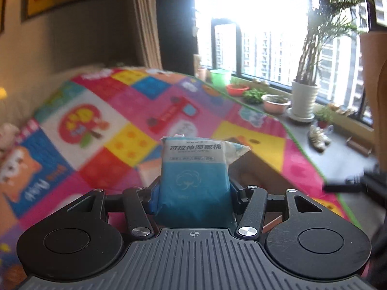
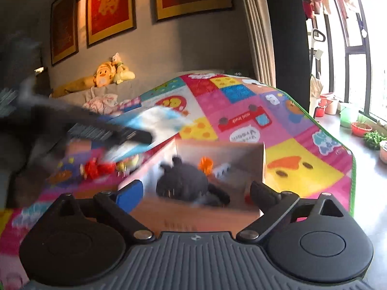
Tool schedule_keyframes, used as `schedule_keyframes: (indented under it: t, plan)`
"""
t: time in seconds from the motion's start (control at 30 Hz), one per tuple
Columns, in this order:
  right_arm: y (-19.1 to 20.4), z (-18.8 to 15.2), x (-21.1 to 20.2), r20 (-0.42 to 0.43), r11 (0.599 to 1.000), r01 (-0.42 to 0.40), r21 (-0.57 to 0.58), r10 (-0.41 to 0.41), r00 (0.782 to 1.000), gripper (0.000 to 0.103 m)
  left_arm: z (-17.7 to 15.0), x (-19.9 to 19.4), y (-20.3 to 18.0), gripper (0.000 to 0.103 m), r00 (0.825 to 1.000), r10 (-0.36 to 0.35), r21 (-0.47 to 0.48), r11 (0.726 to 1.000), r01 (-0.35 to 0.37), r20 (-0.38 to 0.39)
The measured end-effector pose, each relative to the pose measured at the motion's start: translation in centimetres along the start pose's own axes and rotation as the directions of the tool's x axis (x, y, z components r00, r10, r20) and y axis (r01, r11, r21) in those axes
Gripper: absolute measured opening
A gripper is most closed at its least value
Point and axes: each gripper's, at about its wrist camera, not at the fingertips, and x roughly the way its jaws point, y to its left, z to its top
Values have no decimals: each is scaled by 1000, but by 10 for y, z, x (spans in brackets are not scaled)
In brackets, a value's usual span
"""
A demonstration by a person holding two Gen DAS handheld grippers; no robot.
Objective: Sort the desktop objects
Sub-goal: 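Lower the blue tissue pack into the box with the left tool while the right drops the marker in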
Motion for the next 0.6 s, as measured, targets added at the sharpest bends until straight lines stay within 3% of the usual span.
schedule_keyframes:
  t: [0.1, 0.23, 0.3, 0.4, 0.5, 0.6]
  plan:
    - [-2, -17, -13, -30, 1000, 18, -4, -18, 999, 96, 7, 23, -13, 61, 1000, -27, -39, 999, 27, -3]
    - [-6, -21, -16, -55, 999, 35, -4, -35, 998, 96, 10, 53, -15, 73, 999, -14, -146, 989, 6, -49]
    - [-6, -20, -17, -58, 999, 50, -8, -50, 997, 98, 2, 46, -16, 85, 996, -66, -139, 989, 57, -58]
    - [-7, -20, -18, -52, 999, 47, -7, -47, 998, 100, -19, 23, -18, 94, 997, -60, -81, 995, 57, -47]
    - [-5, -20, -13, -64, 999, 39, 3, -39, 997, 100, -41, 1, -6, 95, 998, -27, -76, 997, 23, -62]
    - [1, -17, -10, -62, 1000, 29, -2, -29, 998, 100, -60, -14, 12, 96, 996, 57, -78, 995, -63, -75]
